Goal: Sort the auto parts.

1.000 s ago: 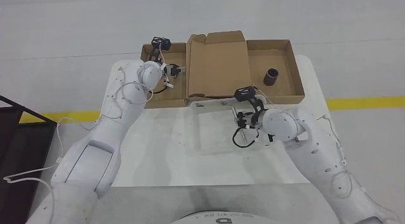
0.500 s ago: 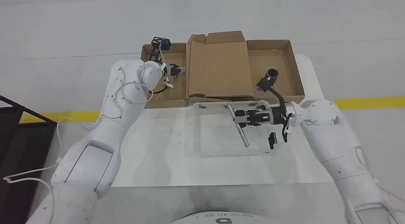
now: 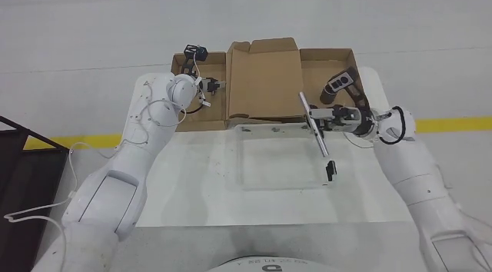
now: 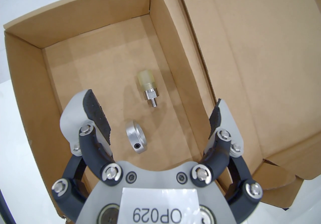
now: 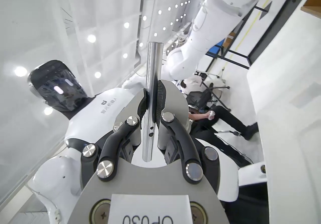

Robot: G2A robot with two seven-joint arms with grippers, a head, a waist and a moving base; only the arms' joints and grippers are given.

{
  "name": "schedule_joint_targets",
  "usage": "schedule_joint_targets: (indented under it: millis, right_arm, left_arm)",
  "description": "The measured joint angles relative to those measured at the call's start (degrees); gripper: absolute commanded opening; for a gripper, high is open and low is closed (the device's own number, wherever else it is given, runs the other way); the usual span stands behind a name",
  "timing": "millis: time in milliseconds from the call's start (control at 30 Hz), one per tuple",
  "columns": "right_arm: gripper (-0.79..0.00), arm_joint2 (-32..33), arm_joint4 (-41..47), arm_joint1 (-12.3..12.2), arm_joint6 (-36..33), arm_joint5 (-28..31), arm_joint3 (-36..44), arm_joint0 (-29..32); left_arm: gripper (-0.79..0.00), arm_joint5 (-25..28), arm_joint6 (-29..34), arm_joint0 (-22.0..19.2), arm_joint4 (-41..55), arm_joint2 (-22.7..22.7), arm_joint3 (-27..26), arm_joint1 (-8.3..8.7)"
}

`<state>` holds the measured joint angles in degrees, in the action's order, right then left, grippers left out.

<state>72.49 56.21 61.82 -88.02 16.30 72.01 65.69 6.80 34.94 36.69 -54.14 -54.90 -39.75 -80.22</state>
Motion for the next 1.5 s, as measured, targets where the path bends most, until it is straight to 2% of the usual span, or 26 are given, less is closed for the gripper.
schedule_joint_targets:
  millis: [233,533,1300,1367,1500]
  right_arm:
    - [-0.785,0.73,-2.69,0.13,0.32,0.32,-3.01,-0.66]
    - [-0.785,4.06,-8.6,0.18,3.18,3.18,0.3,2.5]
    - [-0.785,4.08,-8.09,0.2,3.24,3.06,0.22,2.52]
    - [-0.785,4.26,-8.73,0.35,6.48,2.53,0.7,2.79]
    - [-0.785,4.98,-10.12,0.53,19.47,1.32,2.09,3.22]
  left_arm:
    - [0.0,0.0,0.0,0.0,0.0,0.0,0.0,0.0]
    - [0.0,0.0,0.0,0.0,0.0,0.0,0.0,0.0]
    - [0.0,0.0,0.0,0.0,0.0,0.0,0.0,0.0]
    - [0.0,0.0,0.0,0.0,0.0,0.0,0.0,0.0]
    - [0.0,0.0,0.0,0.0,0.0,0.0,0.0,0.0]
